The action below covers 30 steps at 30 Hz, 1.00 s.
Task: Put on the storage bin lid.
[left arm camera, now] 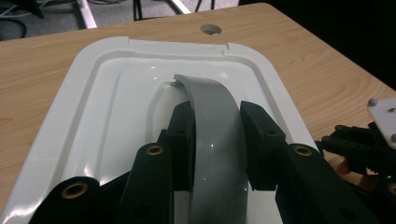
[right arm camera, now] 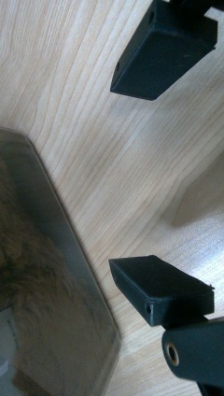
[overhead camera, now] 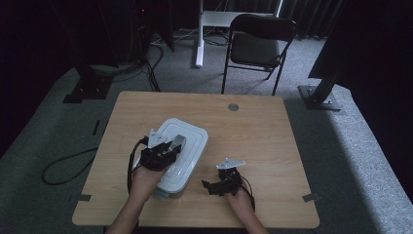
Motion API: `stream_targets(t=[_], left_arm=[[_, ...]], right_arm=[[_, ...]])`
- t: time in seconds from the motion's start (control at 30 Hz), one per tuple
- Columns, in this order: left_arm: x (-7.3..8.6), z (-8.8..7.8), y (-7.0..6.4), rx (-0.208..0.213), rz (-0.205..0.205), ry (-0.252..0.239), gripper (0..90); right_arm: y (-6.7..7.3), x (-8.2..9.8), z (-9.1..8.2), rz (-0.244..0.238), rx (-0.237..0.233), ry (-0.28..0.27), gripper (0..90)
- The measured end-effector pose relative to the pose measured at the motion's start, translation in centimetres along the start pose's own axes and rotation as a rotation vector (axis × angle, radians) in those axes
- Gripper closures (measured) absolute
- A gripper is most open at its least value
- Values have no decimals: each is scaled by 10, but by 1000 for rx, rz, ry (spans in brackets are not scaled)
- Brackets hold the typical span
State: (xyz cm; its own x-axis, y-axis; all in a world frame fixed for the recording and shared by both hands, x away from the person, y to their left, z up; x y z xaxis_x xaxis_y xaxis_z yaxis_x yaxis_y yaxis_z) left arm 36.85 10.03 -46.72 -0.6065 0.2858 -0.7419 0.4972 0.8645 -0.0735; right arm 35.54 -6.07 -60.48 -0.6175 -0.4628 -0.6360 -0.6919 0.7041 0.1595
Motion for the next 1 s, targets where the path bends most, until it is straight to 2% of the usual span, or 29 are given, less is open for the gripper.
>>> stream_targets(t=[0.1, 0.3, 0.47, 0.53, 0.63, 0.8, 0.87, 1.0], left_arm=[[4, 3, 3, 14, -22, -5, 681], [5, 4, 1, -4, -1, -1, 682], [5, 4, 2, 15, -13, 9, 675], [6, 7, 0, 25, 4, 38, 622], [3, 3, -1, 23, 10, 22, 499], [1, 0, 2, 39, 4, 25, 436], [-1, -5, 2, 59, 1, 16, 407], [-3, -12, 9, 52, -7, -1, 371]], right_arm=[[0, 0, 0, -1, 0, -1, 132], [1, 0, 0, -2, -1, 1, 132], [1, 0, 0, -2, -3, 2, 132], [0, 0, 0, -4, -3, 1, 132], [-1, 0, 0, 1, -3, 0, 132], [-2, 0, -1, 6, -3, 0, 132], [-2, 0, -1, 5, -2, -2, 132], [-2, 0, -2, 7, -3, -4, 132]])
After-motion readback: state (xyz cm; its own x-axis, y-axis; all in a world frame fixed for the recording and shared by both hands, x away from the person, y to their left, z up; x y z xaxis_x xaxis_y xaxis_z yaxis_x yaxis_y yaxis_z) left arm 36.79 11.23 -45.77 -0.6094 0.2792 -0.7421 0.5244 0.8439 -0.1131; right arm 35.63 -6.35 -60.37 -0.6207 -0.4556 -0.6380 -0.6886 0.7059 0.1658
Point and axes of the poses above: each handheld gripper's, and its own axes: z roughly forward along the jaws, x roughly out of its underside, y roughly to its left, the point moved 9 cm from there along z, roughly forward along the jaws, and after that the axes turned 9 degrees about y, right-handed, at the moved point
